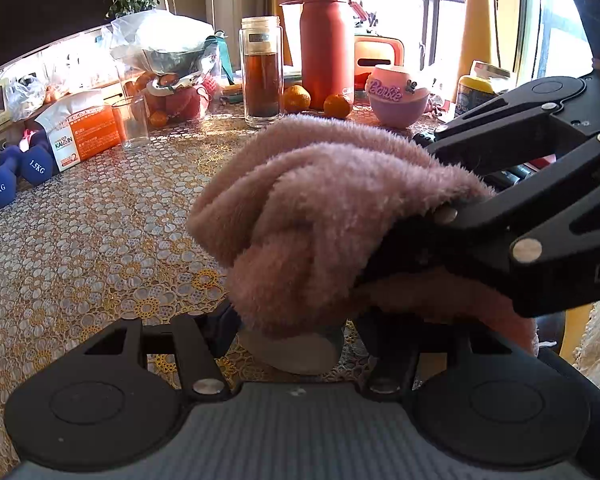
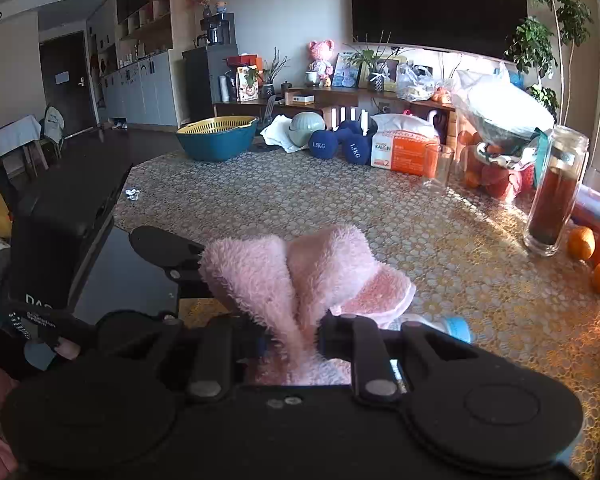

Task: Clean container
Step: 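Wipe the towel over the bottle end near the left gripper, right gripper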

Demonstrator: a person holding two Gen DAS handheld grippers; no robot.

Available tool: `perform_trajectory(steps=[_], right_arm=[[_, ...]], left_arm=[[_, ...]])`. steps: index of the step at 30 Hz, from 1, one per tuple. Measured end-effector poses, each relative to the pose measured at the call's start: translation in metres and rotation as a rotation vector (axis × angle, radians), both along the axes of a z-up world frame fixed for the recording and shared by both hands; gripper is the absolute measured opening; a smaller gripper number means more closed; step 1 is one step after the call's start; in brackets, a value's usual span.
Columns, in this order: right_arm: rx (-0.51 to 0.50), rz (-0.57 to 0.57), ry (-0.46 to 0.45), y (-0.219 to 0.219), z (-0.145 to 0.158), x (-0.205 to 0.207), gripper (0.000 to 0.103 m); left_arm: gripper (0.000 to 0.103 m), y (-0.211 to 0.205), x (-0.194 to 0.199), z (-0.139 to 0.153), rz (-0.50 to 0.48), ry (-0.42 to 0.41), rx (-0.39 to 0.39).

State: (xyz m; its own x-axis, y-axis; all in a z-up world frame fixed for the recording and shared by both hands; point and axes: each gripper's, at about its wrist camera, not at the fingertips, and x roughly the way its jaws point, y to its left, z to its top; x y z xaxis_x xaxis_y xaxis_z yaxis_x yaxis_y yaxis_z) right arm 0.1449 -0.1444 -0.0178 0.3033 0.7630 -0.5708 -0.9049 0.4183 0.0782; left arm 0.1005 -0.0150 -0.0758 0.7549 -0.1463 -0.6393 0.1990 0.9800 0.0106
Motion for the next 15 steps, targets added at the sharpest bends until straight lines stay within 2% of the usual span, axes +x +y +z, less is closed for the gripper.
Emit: perform_trajectory(steps=[5,9,11,15], right_arm=[[-0.007,0.021,0.071,0.005,-0.012,0.006,0.02],[-0.023,0.025,0.068,0.008,-0.017,0.011,0.02],[-0.049,0.006,0.025,0.009,-0.016,0.013,0.02],[-0.073,-0.052,0.014,0.005,-0.016,0.033,0.02]], left_arm=[[0.059,-0.003,-0.001,-0.001,-0.001,-0.011,0.017],[0.059,-0.003,-0.002,-0.001,0.0,-0.014,0.022],[0.059,-0.005,-0.002,-0.001,-0.003,-0.017,0.035],[0.059,-0.005,-0.002,-0.001,-0.004,-0.019,0.041]])
